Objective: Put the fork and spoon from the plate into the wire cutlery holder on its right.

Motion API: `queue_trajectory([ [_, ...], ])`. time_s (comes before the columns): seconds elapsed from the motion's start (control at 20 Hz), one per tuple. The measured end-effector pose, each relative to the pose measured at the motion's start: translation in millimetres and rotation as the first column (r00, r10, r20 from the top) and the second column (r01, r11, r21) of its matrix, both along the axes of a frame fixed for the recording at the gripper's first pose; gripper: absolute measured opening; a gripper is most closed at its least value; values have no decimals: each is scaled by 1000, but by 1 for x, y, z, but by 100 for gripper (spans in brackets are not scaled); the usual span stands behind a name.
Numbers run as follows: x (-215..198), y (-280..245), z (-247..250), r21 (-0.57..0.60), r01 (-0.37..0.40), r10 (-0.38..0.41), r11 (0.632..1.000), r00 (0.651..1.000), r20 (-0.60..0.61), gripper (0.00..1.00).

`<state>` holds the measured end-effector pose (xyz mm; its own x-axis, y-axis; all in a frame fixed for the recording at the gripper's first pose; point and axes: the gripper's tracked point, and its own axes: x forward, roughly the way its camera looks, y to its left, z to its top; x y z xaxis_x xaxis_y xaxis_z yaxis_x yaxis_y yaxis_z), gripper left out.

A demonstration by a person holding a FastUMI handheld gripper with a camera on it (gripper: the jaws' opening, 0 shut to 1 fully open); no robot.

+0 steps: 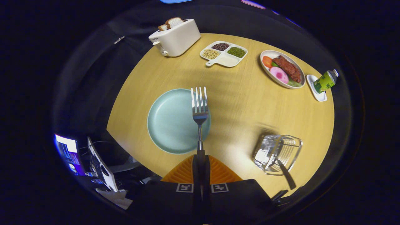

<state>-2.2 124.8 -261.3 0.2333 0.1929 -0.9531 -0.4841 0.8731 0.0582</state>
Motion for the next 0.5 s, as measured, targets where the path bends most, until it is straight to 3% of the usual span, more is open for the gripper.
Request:
queue_trajectory([
  [0.2, 4, -58, 29, -67, -13, 13, 998, 1000, 8, 6],
  [0.5, -6, -135, 33, -127, 45, -67, 991, 982, -177, 6],
])
